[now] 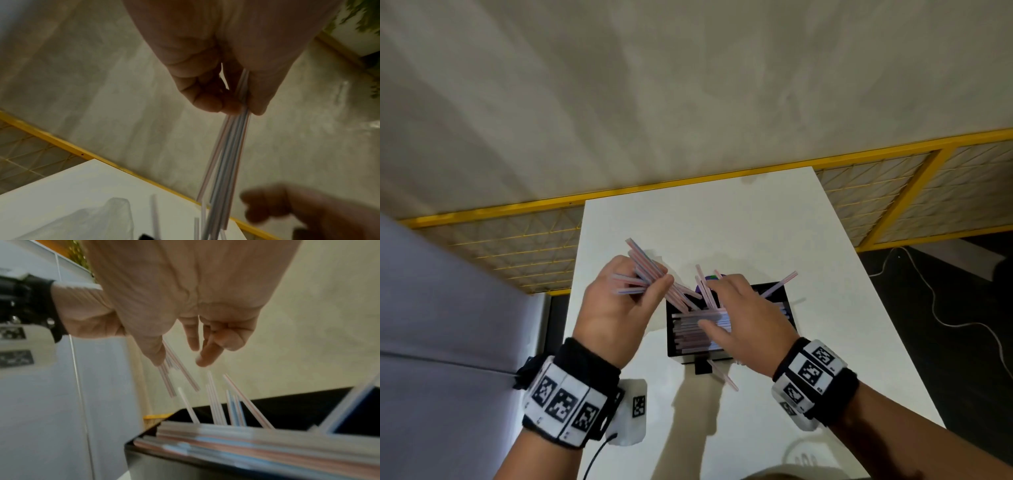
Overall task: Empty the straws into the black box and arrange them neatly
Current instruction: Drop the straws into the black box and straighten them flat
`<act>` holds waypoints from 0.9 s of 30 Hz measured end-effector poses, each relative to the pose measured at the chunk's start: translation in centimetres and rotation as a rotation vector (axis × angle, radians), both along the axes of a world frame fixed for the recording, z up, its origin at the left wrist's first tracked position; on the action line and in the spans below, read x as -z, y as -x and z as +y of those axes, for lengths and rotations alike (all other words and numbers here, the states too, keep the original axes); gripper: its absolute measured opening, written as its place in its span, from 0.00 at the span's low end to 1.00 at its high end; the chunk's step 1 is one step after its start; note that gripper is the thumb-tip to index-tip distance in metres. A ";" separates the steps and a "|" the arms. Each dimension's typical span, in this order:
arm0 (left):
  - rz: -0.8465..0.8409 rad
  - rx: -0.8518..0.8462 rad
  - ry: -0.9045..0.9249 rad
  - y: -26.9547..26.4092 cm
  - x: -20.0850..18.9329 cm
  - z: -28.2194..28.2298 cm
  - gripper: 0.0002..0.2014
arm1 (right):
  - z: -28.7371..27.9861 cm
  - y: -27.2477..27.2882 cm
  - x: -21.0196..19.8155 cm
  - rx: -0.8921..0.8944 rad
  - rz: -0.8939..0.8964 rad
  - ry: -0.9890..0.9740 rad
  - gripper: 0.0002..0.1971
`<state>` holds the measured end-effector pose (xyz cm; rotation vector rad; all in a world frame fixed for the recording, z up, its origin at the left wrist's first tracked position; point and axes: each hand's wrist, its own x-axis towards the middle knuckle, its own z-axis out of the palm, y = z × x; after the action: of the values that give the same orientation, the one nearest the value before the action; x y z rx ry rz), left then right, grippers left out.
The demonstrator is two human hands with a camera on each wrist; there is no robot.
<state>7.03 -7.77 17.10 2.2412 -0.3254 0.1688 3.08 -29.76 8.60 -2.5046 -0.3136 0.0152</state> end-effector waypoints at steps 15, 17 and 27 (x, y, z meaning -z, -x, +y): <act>0.482 -0.256 0.501 1.9 9.9 -3.9 0.15 | -3.1 -1.9 3.4 -0.089 0.106 0.431 0.13; 0.461 -0.301 0.496 1.6 10.9 -3.7 0.15 | -3.5 -1.9 3.9 -0.081 0.088 0.442 0.16; 0.203 0.050 -0.153 2.5 13.7 -4.6 0.23 | -2.4 -2.1 4.8 -0.142 0.215 0.507 0.19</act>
<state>4.55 -12.33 3.40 2.3740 -0.2921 -0.1128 5.18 -32.20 3.81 -2.9365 -0.4409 0.4717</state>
